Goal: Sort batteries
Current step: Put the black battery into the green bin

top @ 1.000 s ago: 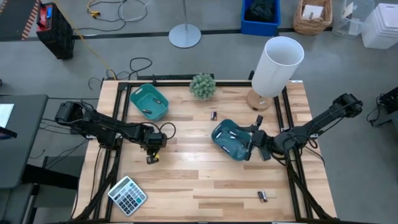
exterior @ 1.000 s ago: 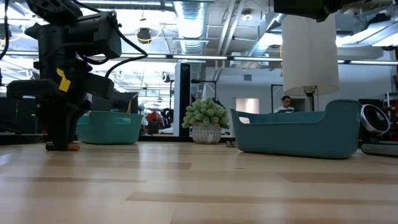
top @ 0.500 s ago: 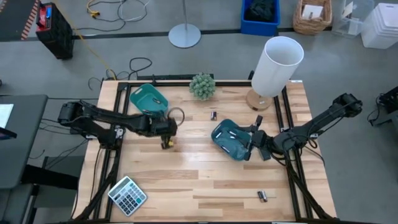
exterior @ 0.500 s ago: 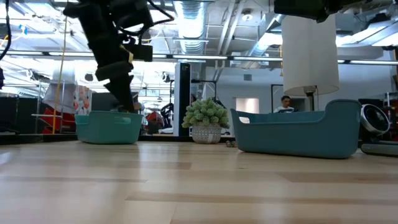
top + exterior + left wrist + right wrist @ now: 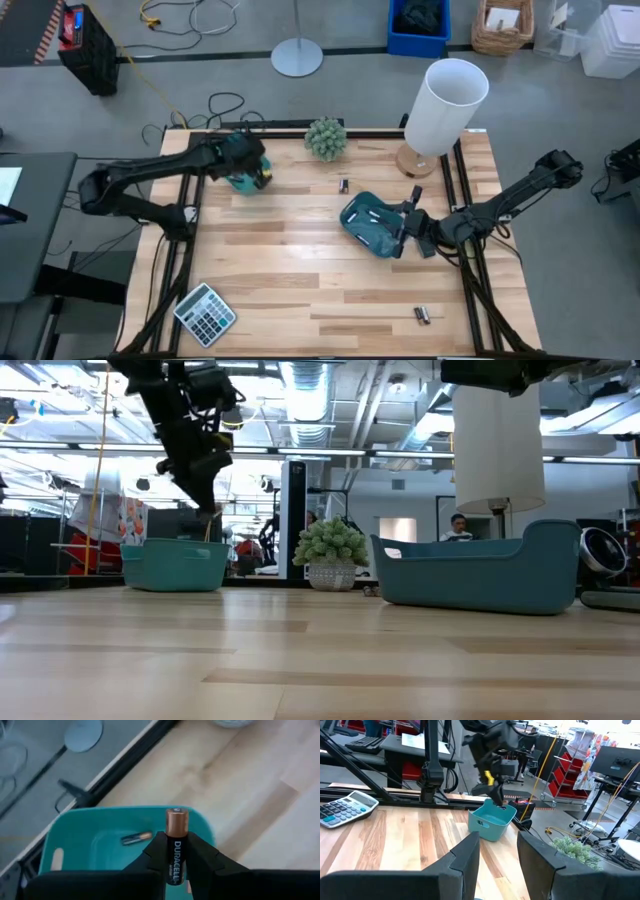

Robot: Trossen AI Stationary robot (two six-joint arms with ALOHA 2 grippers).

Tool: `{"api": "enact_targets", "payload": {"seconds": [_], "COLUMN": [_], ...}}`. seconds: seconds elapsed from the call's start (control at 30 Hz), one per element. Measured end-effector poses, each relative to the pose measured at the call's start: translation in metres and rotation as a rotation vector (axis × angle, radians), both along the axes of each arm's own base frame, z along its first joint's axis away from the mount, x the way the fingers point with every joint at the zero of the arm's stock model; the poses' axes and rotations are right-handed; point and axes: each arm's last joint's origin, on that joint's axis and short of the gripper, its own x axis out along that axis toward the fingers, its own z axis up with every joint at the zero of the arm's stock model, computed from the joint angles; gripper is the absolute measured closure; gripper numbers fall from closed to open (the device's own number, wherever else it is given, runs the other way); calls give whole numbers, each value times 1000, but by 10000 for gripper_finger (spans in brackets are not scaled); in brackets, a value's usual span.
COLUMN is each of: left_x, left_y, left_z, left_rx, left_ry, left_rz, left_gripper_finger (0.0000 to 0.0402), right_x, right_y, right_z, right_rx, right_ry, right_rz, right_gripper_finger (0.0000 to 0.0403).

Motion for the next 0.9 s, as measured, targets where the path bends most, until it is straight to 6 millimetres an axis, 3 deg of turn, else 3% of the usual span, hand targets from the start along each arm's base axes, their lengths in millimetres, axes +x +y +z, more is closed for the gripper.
{"api": "enact_targets", "payload": {"seconds": [0.2, 0.47, 0.63, 0.9], "left_x": [-14, -14, 6, 45], "left_y": [25, 28, 12, -36], "left_z": [-2, -2, 2, -6], "left_rx": [-67, -63, -72, 52], "left_ry": [-23, -12, -125, -411], "left_rz": [40, 24, -170, -534], "left_gripper_finger": [310, 247, 238, 250], "right_x": [0, 0, 0, 3], "right_y": [0, 0, 0, -6], "right_z": [0, 0, 0, 0], "right_rx": [-1, -1, 0, 53], "right_ry": [1, 0, 0, -23], "right_rz": [0, 0, 0, -36], "right_gripper_finger": [253, 253, 253, 253]}}
